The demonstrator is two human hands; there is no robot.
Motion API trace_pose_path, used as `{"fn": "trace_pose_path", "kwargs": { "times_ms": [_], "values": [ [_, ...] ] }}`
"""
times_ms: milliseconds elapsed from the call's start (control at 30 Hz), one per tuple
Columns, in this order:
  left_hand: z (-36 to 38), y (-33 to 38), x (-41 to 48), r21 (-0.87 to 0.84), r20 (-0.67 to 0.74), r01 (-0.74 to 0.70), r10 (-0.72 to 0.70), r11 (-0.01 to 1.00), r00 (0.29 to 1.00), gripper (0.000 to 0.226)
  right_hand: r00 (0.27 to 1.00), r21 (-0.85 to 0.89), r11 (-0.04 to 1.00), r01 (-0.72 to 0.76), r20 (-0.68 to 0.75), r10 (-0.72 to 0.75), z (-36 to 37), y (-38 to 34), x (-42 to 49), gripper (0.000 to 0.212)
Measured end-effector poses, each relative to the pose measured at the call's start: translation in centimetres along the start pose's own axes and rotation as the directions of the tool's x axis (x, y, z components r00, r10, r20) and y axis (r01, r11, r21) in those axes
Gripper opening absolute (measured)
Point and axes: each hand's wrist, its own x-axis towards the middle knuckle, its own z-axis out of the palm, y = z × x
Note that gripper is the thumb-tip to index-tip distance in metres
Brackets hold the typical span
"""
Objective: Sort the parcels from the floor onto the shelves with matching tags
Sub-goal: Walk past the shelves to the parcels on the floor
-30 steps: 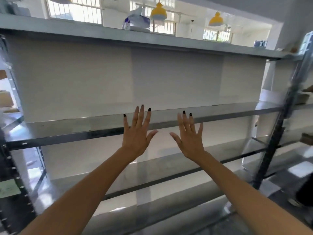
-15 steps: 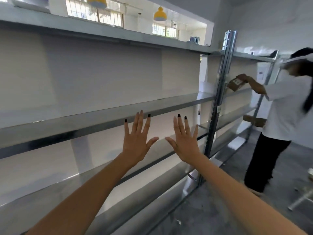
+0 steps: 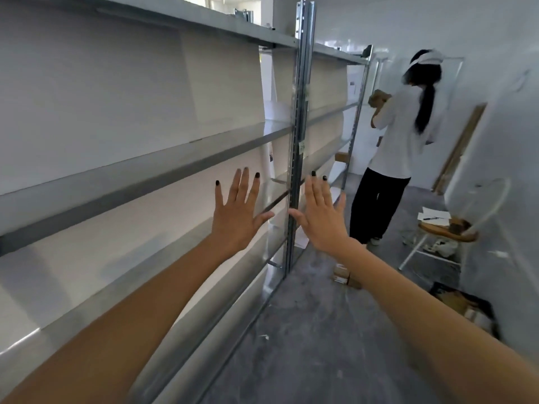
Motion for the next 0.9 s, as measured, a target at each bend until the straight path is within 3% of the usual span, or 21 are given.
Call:
{"fn": "trace_pose_path", "kwargs": {
  "times_ms": [433, 900],
  "values": [
    [3.9, 9.8, 3.5, -0.144, 0.045, -0.215, 0.223, 0.966, 0.974, 0.087, 0.966, -0.021, 0.967, -0.256, 0.029, 0.256, 1.1, 12.0, -2.5, 0.078],
    [10.2, 20.3, 11.9, -0.184, 0.05, -0.216, 0.228, 0.959, 0.972, 0.084, 0.946, 0.038, 0.945, -0.324, 0.034, 0.323, 3.8, 26.2, 0.1, 0.076]
  ]
}}
